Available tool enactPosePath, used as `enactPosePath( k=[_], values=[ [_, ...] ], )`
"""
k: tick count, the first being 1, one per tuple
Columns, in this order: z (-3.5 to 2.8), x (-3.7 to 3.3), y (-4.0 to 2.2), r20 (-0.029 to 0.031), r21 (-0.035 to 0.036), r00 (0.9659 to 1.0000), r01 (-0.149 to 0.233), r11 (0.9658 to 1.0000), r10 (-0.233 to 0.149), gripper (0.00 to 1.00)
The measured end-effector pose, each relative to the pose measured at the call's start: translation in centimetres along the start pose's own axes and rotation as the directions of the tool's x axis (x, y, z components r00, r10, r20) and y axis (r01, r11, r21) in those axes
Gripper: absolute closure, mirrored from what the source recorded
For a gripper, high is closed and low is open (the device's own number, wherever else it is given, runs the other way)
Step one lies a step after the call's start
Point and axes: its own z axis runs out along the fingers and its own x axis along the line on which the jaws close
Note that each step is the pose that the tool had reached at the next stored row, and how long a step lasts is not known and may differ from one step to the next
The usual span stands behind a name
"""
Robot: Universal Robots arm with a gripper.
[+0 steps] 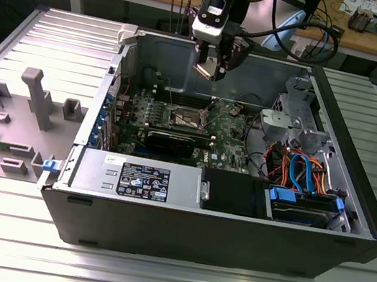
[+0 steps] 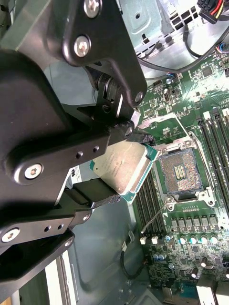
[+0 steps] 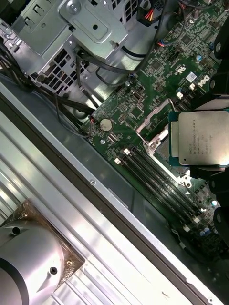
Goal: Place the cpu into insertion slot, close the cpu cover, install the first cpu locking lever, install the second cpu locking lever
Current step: 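Place the cpu into insertion slot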
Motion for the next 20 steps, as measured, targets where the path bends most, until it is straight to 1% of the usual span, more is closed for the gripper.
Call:
enactPosePath(
  k=[20],
  values=[
    [0.04,0.0,0.0,0.0013,-0.0003,0.9999,-0.016,0.9999,0.016,0.45]
  ],
)
